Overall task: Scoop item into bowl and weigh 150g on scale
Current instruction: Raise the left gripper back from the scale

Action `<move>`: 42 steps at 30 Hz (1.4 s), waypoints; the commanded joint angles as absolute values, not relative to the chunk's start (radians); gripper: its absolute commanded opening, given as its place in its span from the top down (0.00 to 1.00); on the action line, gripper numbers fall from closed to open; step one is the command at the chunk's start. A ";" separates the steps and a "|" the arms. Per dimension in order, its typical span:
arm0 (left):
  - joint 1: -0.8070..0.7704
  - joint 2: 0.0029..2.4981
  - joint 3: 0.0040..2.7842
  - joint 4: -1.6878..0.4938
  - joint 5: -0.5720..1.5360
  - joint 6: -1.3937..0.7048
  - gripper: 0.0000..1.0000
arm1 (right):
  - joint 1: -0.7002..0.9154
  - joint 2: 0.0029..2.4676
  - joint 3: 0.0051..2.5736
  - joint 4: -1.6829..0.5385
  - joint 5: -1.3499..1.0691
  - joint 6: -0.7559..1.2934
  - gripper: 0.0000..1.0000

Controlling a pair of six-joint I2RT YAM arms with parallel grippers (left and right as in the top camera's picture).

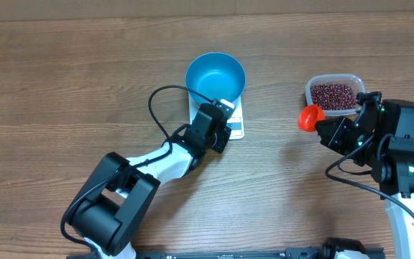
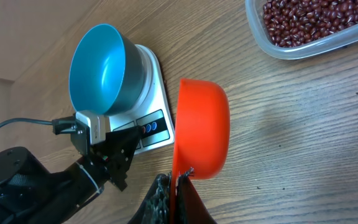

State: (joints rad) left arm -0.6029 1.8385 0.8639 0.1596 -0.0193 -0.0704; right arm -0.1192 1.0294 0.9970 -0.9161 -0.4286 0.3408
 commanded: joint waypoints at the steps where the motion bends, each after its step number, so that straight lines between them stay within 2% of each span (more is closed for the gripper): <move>1: -0.610 1.781 0.865 0.115 -0.028 -0.049 0.96 | -0.126 1.019 1.022 -0.911 -0.418 0.342 0.96; 9: -0.610 1.429 0.912 -0.097 0.086 -0.052 0.96 | -0.126 1.019 1.022 -0.911 -0.419 0.343 0.96; 17: -0.594 1.162 0.912 -0.305 0.070 -0.046 0.96 | -0.126 1.019 1.022 -0.916 -0.419 0.343 0.96; 24: -0.566 1.090 0.912 -0.384 0.067 0.008 0.96 | -0.126 1.019 1.022 -0.937 -0.406 0.335 0.96; 42: -0.556 1.092 0.912 -0.492 0.067 0.031 0.96 | -0.126 1.019 1.022 -0.950 -0.400 0.336 0.96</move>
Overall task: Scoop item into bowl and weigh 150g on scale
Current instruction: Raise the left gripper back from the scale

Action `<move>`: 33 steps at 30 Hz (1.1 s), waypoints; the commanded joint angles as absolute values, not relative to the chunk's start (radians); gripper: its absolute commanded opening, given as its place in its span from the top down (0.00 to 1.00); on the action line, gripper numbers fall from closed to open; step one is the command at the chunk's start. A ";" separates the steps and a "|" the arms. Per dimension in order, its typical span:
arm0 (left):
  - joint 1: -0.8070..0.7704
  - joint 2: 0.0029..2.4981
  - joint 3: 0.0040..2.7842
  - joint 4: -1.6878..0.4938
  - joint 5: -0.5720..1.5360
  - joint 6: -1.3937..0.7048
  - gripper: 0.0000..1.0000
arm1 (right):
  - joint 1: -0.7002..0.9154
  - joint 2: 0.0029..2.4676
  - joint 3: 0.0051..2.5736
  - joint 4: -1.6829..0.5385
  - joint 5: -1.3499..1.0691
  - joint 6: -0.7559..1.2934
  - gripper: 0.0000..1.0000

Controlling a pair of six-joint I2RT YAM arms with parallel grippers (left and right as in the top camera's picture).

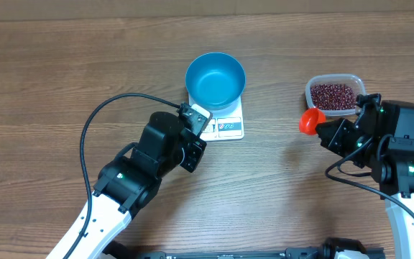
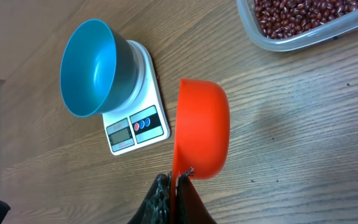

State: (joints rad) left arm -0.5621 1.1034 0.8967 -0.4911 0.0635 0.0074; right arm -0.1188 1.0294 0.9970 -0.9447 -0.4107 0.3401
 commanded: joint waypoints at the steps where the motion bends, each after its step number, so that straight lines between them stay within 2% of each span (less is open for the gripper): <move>1: -0.556 1.092 0.912 -0.492 0.067 0.031 0.96 | -0.126 1.019 1.022 -0.955 -0.400 0.336 0.96; 20: -0.521 1.227 0.912 -0.482 0.016 0.027 0.96 | -0.126 1.023 1.022 -0.952 -0.356 0.344 0.96; 33: -0.389 1.229 0.912 -0.482 0.177 0.087 0.96 | -0.126 1.023 1.022 -0.949 -0.356 0.344 0.96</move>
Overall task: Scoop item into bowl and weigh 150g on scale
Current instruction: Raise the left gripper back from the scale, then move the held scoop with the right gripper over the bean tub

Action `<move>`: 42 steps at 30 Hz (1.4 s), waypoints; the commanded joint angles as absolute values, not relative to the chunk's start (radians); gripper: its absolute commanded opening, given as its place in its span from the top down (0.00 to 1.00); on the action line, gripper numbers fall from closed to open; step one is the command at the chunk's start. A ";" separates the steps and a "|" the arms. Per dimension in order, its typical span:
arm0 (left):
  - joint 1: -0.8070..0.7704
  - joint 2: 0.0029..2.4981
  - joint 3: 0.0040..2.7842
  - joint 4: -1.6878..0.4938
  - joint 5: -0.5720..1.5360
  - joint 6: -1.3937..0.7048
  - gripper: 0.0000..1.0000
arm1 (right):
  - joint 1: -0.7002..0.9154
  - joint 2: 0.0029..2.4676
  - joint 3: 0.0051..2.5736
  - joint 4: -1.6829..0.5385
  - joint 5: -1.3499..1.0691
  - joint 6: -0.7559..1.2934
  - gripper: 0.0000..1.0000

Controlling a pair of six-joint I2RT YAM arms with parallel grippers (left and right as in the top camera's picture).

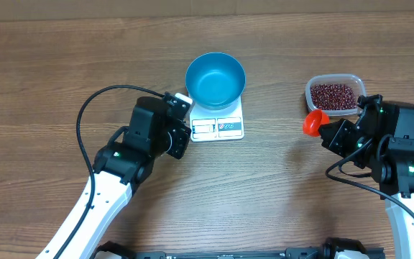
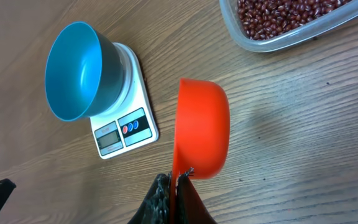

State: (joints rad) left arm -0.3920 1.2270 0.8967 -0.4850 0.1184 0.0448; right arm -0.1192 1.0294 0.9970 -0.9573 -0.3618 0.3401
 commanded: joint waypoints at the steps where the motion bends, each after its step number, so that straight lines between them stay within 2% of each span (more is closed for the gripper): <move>1: -0.389 1.229 0.912 -0.482 0.177 0.087 0.96 | -0.126 1.023 1.022 -0.949 -0.356 0.344 0.96; 3: -0.389 1.229 0.912 -0.483 0.177 0.086 0.94 | -0.126 1.023 1.022 -0.949 -0.356 0.344 0.96; 4: -0.389 1.229 0.912 -0.483 0.177 0.086 0.89 | -0.126 1.023 1.022 -0.949 -0.356 0.344 0.96; 6: -0.389 1.229 0.912 -0.490 0.177 0.086 0.67 | -0.126 1.023 1.022 -0.949 -0.356 0.344 0.96; 7: -0.389 1.229 0.912 -0.496 0.177 0.086 0.59 | -0.126 1.023 1.022 -0.949 -0.356 0.344 0.96; 9: -0.389 1.229 0.912 -0.508 0.177 0.086 0.28 | -0.126 1.023 1.022 -0.949 -0.356 0.344 0.96; 10: -0.389 1.229 0.912 -0.516 0.177 0.086 0.00 | -0.126 1.023 1.022 -0.949 -0.356 0.344 0.96; 42: -0.389 1.229 0.912 -0.475 0.173 0.086 0.00 | -0.126 1.025 1.031 -0.982 -0.337 0.342 0.96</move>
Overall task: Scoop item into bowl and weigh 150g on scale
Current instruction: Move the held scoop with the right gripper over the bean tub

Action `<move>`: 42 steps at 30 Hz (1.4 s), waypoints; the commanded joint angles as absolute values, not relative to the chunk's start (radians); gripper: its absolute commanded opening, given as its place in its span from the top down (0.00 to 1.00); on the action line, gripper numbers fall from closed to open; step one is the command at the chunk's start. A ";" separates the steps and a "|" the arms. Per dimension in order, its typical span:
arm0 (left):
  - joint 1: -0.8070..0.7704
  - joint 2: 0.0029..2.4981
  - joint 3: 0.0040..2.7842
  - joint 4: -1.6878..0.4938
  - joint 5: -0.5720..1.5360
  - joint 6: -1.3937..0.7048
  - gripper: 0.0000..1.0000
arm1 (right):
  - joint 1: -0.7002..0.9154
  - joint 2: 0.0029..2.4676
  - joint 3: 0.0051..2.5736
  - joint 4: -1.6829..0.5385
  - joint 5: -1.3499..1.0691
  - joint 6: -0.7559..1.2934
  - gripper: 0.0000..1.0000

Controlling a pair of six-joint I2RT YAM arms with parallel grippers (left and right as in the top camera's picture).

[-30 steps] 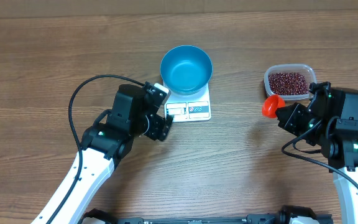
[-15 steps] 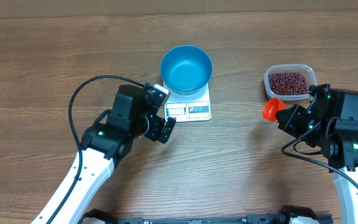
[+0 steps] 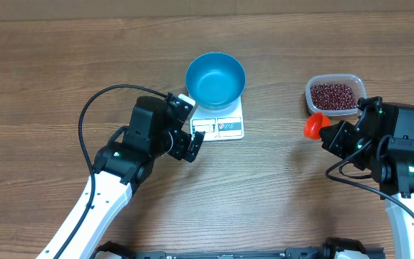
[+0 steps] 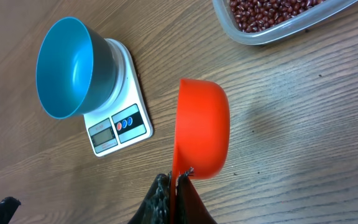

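Note:
A blue bowl (image 3: 215,79) (image 4: 73,65) stands empty on a white scale (image 3: 218,126) (image 4: 118,124). My right gripper (image 3: 325,134) (image 4: 176,182) is shut on the handle of an orange scoop (image 3: 313,127) (image 4: 201,127). It holds the scoop above the table, just in front of a clear tub of red beans (image 3: 332,96) (image 4: 272,17). No beans show in the scoop. My left gripper (image 3: 192,142) hovers open at the scale's front left corner, holding nothing.
The left arm's black cable (image 3: 95,108) loops over the table to the left of the scale. The wooden table (image 3: 279,194) lies between the scale and the bean tub.
My left gripper's fingers now stand apart beside the scale's front left corner. The right gripper and scoop have shifted slightly toward me, and the tub sits higher in the right wrist view.
At first my left gripper lay over the scale's display. It then stood back to the front left, then beside the scale's left edge, where it is now open. All along the right gripper held the orange scoop near the bean tub.

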State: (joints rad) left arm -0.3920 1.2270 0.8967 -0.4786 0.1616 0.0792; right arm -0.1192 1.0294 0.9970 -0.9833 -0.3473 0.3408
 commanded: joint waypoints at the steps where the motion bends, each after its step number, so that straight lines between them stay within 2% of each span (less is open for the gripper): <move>1: -0.389 1.229 0.912 -0.475 0.173 0.086 0.00 | -0.126 1.032 1.045 -0.994 -0.337 0.342 0.96; 7: -0.389 1.229 0.912 -0.475 0.173 0.086 0.00 | -0.126 1.149 1.222 -1.144 -0.316 0.278 0.96; 12: -0.389 1.229 0.912 -0.475 0.173 0.086 0.01 | -0.126 1.327 1.470 -1.306 -0.216 0.252 0.96; 21: -0.389 1.229 0.912 -0.475 0.173 0.086 0.00 | -0.127 1.588 1.828 -1.342 -0.033 0.112 0.96; 25: -0.389 1.229 0.912 -0.475 0.173 0.086 0.01 | -0.127 1.644 1.839 -1.282 0.104 0.011 0.96; 31: -0.389 1.229 0.912 -0.475 0.173 0.086 0.01 | -0.127 1.739 1.831 -1.243 0.107 -0.192 0.96; 42: -0.389 1.229 0.912 -0.475 0.173 0.086 0.00 | -0.229 1.851 1.784 -1.186 -0.045 -0.261 0.96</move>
